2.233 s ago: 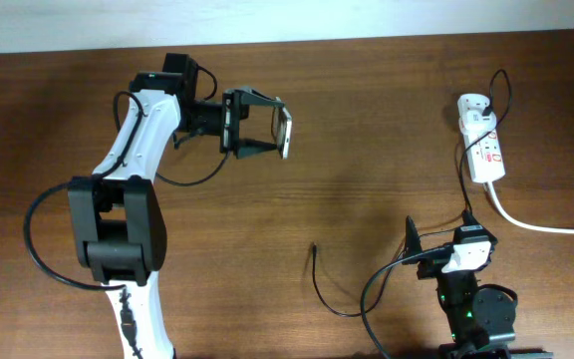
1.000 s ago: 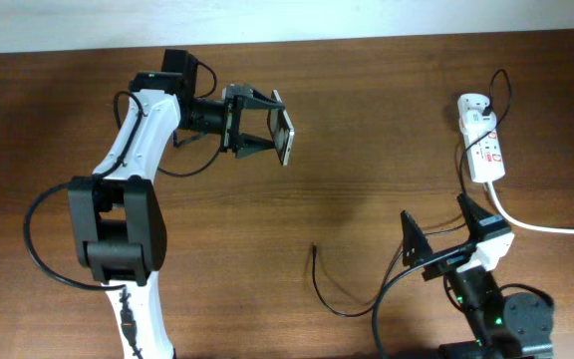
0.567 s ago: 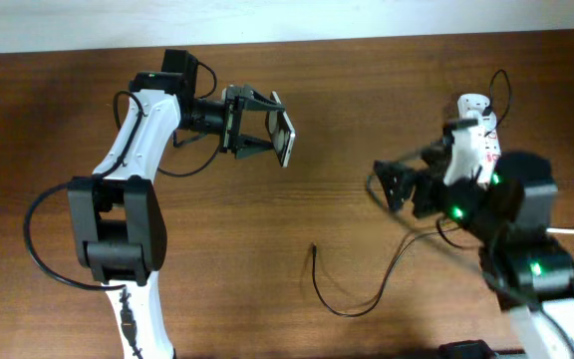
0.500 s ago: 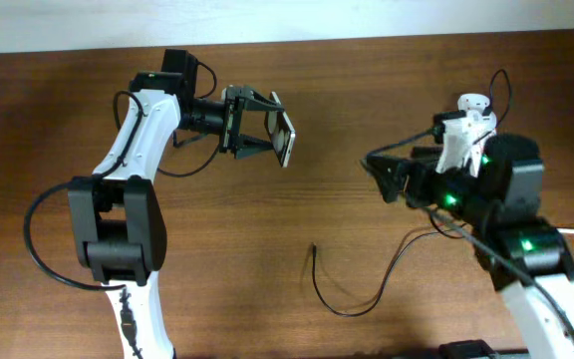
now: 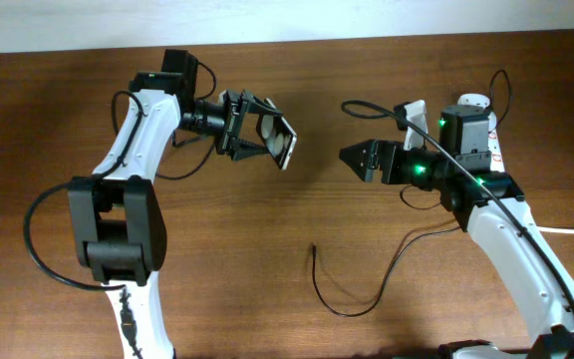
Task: Plug charger to phone and switch on socket
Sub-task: 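Move the right gripper toward the phone held by the left gripper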
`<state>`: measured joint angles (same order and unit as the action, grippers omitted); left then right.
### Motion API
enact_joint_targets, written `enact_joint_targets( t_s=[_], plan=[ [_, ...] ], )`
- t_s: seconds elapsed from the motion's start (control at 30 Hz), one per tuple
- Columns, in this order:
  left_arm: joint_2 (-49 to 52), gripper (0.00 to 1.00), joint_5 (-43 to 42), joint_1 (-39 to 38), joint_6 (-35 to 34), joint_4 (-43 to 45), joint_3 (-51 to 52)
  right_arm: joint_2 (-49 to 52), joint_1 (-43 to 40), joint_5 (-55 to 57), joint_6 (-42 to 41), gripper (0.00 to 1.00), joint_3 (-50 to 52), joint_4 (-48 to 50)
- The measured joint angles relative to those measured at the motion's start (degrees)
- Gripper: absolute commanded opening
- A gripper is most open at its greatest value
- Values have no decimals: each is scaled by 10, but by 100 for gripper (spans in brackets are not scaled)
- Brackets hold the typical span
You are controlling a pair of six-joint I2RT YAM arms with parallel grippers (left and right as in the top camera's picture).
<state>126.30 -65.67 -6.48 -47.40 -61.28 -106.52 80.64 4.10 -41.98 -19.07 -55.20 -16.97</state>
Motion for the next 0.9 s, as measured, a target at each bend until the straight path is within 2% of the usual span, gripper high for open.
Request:
enact_joint_targets(
  t_s=[0.13, 0.27, 0.7, 0.9],
  plan=[
    [0, 0, 46, -4, -55, 0, 0, 0, 43, -12, 1, 99, 0, 65],
    [0, 0, 80, -31, -108, 3, 0, 0, 109, 17, -8, 99, -1, 81],
    [0, 0, 100, -70, -153, 11, 0, 0, 188, 206, -181, 90, -1, 41],
    [0, 0, 101, -102, -172, 13, 0, 0, 196, 263, -242, 88, -1, 24]
  ],
)
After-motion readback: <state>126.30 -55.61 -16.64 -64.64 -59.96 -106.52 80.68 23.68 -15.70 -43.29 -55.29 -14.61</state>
